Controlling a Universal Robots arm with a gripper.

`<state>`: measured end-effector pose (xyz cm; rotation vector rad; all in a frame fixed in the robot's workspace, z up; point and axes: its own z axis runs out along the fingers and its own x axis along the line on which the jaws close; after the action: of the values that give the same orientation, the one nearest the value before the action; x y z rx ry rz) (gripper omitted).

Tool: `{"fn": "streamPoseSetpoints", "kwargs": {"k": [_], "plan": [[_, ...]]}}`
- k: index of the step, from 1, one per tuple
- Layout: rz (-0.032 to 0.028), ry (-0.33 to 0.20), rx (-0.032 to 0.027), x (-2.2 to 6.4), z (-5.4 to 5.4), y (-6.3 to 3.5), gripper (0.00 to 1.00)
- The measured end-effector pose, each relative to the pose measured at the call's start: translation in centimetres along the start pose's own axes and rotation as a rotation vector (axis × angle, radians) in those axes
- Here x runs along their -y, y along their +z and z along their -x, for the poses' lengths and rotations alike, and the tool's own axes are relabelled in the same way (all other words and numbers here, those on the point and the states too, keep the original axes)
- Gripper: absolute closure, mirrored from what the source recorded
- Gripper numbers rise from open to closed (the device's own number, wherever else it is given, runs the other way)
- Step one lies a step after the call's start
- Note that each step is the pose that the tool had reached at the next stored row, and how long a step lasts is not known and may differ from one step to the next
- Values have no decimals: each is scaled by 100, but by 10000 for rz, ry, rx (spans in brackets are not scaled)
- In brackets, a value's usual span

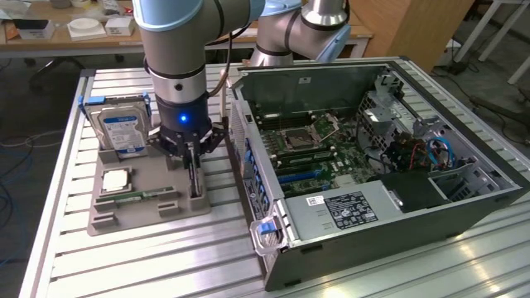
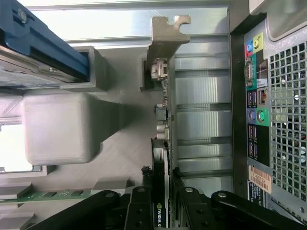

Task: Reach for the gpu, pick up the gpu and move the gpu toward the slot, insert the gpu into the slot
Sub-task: 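Pick up the gpu and move the gpu toward the slot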

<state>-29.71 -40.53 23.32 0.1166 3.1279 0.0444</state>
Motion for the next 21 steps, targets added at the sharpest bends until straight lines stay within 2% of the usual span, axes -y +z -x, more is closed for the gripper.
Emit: {"fn": "streamPoseSetpoints", "kwargs": {"k": [21], "plan": [[3,0,2,-1,1,-4,74]]}}
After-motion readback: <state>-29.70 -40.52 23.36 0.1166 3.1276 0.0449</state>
